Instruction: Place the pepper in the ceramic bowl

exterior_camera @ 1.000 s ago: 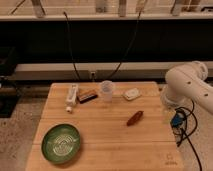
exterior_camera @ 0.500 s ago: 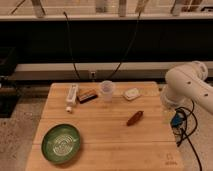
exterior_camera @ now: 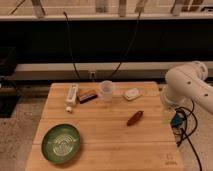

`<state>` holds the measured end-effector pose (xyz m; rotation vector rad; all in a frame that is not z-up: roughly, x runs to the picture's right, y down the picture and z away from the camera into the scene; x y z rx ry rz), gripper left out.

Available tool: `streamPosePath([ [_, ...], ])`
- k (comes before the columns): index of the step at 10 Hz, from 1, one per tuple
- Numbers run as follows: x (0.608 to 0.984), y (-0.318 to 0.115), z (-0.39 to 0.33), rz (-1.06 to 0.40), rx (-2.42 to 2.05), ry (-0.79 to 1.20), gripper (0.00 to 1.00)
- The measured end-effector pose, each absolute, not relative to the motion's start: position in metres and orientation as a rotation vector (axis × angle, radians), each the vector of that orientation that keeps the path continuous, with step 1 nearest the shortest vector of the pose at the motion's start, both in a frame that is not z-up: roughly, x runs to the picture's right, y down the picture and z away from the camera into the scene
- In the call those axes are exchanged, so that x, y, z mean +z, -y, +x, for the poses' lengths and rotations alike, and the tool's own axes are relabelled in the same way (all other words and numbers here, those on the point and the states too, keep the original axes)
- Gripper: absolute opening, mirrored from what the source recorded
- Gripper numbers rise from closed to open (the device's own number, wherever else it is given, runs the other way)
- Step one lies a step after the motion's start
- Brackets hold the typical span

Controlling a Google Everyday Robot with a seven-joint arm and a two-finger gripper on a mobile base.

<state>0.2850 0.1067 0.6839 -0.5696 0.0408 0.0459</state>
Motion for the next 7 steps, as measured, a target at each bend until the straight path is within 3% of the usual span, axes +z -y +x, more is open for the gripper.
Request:
streamPosePath([
  [5,0.686,-0.108,0.284,-0.569,0.042,-0.042,0.80],
  [7,0.709,-0.121,0.268,-0.575,0.007,-0.037,0.80],
])
